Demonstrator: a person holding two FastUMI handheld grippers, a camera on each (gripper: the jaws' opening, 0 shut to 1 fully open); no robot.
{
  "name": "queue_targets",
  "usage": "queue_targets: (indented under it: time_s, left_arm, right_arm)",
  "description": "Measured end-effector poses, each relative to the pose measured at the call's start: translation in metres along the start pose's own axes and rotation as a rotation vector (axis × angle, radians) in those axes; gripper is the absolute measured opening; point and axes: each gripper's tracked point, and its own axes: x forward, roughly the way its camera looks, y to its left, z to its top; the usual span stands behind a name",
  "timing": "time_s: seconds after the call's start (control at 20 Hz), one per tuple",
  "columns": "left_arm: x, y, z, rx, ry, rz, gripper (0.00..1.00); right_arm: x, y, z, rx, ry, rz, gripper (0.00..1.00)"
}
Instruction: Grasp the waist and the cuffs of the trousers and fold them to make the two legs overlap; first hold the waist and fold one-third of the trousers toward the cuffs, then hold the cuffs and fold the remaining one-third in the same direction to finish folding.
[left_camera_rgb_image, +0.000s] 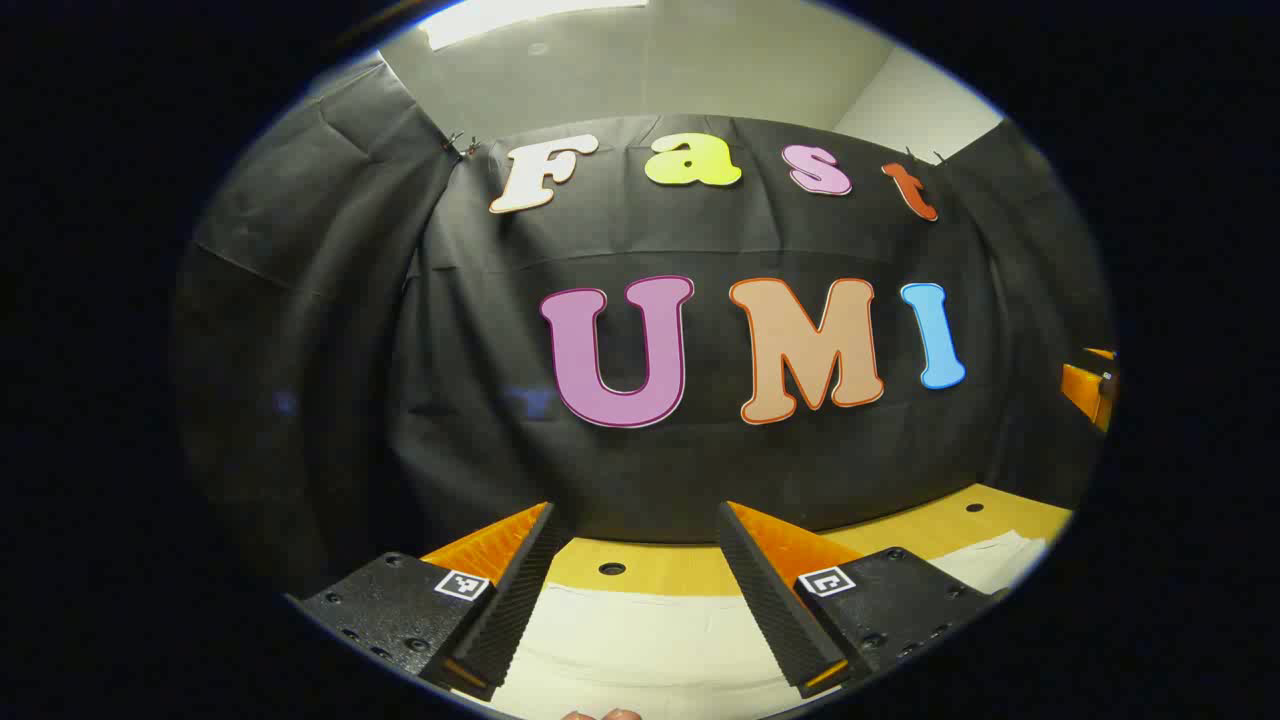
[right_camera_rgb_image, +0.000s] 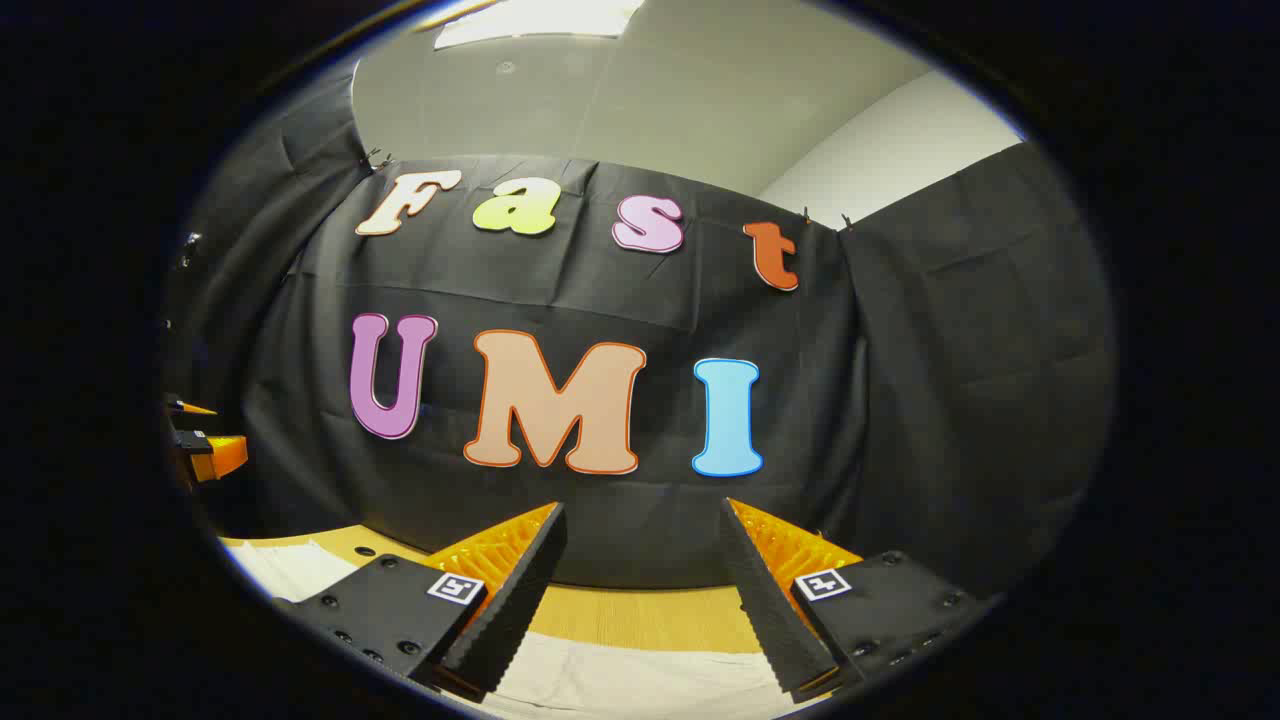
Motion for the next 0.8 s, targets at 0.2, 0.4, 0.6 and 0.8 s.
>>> queue_targets:
  time_s: [0.2, 0.4, 0.6, 0.8]
  left_arm:
    - [0.000, 0.003, 0.001, 0.004, -0.005, 0.002, 0.96]
    - [0.000, 0.007, -0.002, 0.010, 0.004, 0.008, 0.96]
    - [0.002, 0.010, -0.001, 0.021, 0.004, 0.011, 0.96]
    - [0.005, 0.007, 0.001, 0.032, -0.001, 0.004, 0.96]
  right_arm:
    - [0.001, -0.003, 0.002, 0.008, -0.001, -0.009, 0.96]
    - [0.000, -0.009, 0.001, 0.000, 0.000, -0.015, 0.96]
    - [0.002, -0.015, -0.003, 0.022, 0.024, -0.019, 0.96]
    - [0.007, -0.019, -0.003, 0.043, 0.031, -0.015, 0.96]
